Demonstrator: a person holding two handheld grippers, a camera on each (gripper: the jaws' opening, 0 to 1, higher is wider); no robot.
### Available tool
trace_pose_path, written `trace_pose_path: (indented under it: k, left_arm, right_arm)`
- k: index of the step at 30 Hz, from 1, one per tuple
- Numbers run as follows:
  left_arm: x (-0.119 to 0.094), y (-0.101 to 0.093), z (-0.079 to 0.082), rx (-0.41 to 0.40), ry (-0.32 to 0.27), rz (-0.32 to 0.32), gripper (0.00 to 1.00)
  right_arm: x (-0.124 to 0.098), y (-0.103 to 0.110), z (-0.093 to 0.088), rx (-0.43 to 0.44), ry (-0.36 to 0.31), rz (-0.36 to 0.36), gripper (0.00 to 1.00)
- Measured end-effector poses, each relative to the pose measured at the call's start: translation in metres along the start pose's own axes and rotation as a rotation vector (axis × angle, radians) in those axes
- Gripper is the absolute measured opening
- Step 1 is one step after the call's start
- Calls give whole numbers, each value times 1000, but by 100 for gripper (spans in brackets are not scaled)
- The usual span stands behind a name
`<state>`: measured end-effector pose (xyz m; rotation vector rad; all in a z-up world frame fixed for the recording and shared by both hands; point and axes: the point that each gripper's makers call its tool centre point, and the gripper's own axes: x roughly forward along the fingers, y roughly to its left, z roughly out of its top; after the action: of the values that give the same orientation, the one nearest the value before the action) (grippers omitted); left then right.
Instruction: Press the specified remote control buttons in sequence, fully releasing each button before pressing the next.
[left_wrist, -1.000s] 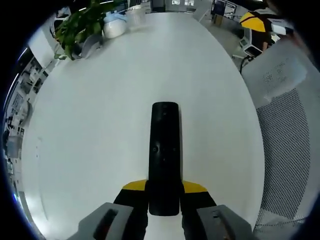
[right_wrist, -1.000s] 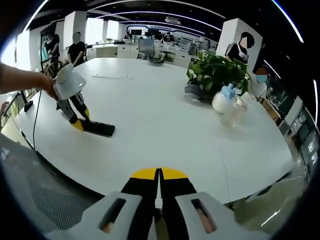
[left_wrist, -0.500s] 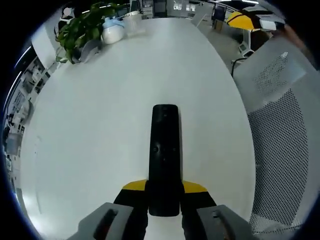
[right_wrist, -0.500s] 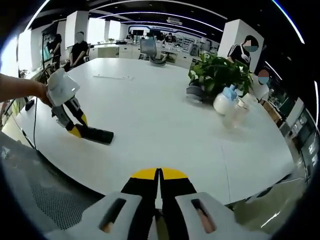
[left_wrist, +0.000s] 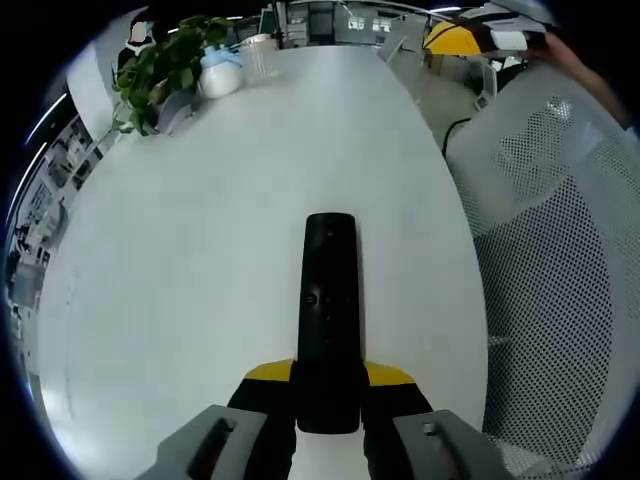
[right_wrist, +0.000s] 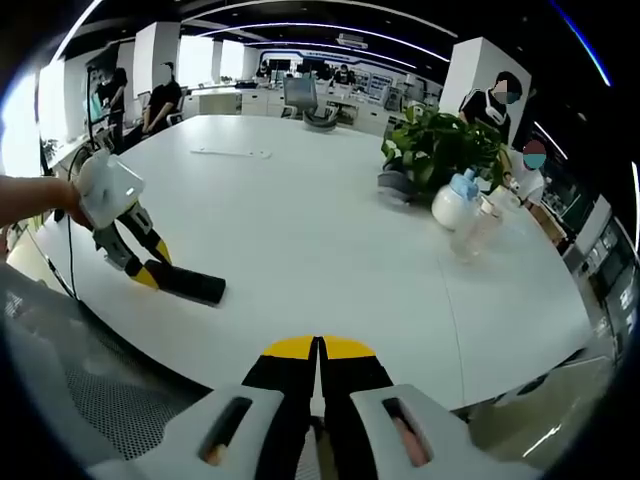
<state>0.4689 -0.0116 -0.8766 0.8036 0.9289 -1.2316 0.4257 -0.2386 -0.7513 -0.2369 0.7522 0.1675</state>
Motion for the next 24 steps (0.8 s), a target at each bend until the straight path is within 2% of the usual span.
trace_pose_path:
  k: [10,16,24]
  left_arm:
    - [-2,-15,-1,-15,-35,2,23]
    - [-2,-28,-1,9,-29,-13,23]
    - [-2,-36,-1,20,-17,-14,23]
  right_arm:
    - [1,5,-1,-18,14,20,0]
    - [0,4,-1,-17,12,20,0]
    - [0,3,-1,-10,9,17,0]
